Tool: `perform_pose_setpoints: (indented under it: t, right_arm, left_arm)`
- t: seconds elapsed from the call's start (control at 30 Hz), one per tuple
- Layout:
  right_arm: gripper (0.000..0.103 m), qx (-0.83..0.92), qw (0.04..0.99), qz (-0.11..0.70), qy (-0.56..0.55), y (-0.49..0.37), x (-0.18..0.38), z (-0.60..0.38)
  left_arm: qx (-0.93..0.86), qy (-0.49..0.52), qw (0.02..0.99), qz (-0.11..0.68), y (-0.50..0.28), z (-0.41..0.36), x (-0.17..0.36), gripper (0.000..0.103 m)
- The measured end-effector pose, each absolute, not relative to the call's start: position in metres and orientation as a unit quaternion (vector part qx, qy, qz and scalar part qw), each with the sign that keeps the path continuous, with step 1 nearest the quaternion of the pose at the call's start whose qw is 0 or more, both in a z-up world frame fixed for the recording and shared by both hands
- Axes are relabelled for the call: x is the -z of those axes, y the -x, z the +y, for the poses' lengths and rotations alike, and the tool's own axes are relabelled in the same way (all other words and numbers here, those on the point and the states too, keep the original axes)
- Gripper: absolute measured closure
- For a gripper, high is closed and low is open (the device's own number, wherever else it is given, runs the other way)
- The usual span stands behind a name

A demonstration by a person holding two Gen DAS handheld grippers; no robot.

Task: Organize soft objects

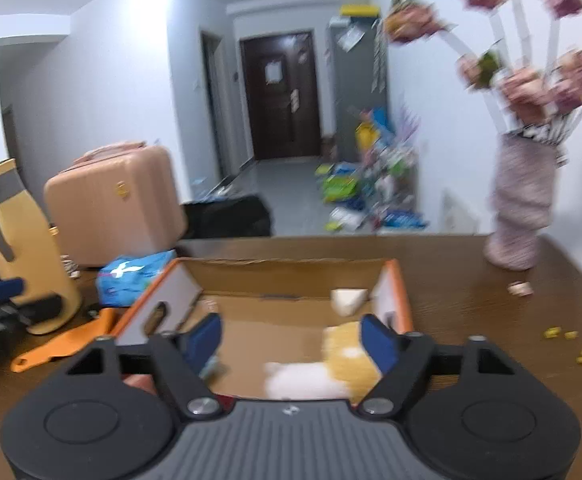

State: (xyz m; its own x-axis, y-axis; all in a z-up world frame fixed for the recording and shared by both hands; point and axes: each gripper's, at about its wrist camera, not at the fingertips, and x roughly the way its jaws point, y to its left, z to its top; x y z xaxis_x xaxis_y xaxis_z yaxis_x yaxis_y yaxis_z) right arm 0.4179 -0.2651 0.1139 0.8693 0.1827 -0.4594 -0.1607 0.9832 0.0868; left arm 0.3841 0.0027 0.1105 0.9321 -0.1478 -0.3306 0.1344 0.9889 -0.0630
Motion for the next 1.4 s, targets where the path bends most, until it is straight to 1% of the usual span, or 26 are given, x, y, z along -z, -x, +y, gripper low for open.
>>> perform_pose_setpoints:
  t: [0.03,0.13,0.33,0.5,0.8,0.9,1.07,1.2,1.3,1.4]
  right_arm:
    - [0.007,-0.071,0.972,0.224,-0.020,-0.409,-0.110,-0.271]
    - [0.005,-0.035,0.979,0.200,-0.014,-0.389,-0.096,-0.282]
    - [0.005,-0.017,0.986,0.159,-0.044,-0.353,-0.092,-0.303]
    - [0.005,-0.014,0.990,0.130,-0.052,-0.323,-0.092,-0.298]
    - [0.003,-0.018,0.991,0.125,-0.039,-0.242,-0.060,-0.278]
    - [0.003,-0.025,0.990,0.128,-0.045,-0.207,-0.050,-0.270]
    - [0.003,-0.041,0.989,0.128,-0.056,-0.137,-0.031,-0.253]
    - [0.001,-0.065,0.985,0.146,-0.065,-0.088,-0.017,-0.246]
    - [0.000,-0.072,0.982,0.143,-0.095,-0.056,-0.011,-0.242]
    - [0.001,-0.084,0.982,0.142,-0.093,-0.053,-0.011,-0.235]
  left_arm:
    - [0.069,0.024,0.984,0.162,-0.377,0.003,-0.110,0.000]
    - [0.057,0.028,0.988,0.144,-0.357,0.004,-0.103,0.000]
    - [0.053,0.015,0.989,0.140,-0.329,0.003,-0.101,0.000]
    - [0.049,0.024,0.988,0.144,-0.305,0.004,-0.097,0.000]
    - [0.051,0.014,0.989,0.139,-0.218,0.008,-0.069,0.000]
    - [0.049,0.022,0.990,0.128,-0.180,0.012,-0.062,0.000]
    - [0.046,0.027,0.989,0.135,-0.117,0.017,-0.047,0.000]
    - [0.050,0.044,0.989,0.131,-0.067,0.024,-0.041,0.000]
    - [0.056,0.056,0.987,0.140,-0.051,0.026,-0.037,0.000]
    - [0.058,0.043,0.987,0.145,-0.056,0.020,-0.034,0.000]
